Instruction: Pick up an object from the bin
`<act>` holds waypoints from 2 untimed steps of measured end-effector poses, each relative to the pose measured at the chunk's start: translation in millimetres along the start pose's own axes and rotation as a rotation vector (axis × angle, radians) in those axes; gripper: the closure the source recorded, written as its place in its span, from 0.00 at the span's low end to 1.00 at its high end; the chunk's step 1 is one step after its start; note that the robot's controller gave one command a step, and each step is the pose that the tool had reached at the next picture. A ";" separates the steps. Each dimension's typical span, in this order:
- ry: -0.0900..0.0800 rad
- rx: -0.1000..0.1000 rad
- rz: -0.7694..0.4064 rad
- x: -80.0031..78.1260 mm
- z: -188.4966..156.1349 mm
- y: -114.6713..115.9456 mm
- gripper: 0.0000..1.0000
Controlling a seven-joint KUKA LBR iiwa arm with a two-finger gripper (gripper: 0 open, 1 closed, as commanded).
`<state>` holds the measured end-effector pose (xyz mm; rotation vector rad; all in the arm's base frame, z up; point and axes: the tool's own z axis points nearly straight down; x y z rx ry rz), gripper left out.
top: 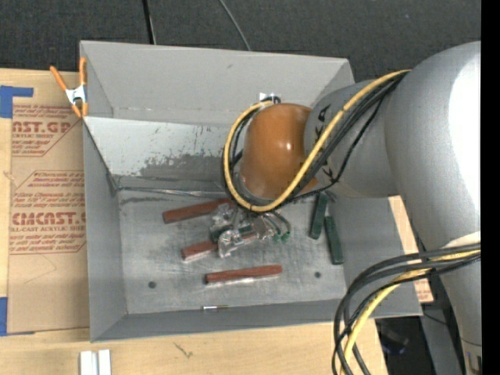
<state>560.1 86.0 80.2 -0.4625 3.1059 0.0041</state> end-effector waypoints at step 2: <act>-0.002 0.002 -0.100 7.3 -150.5 -2.6 1.00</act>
Offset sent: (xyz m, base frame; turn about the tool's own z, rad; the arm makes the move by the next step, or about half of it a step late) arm -0.0070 -0.0058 0.1504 -0.1001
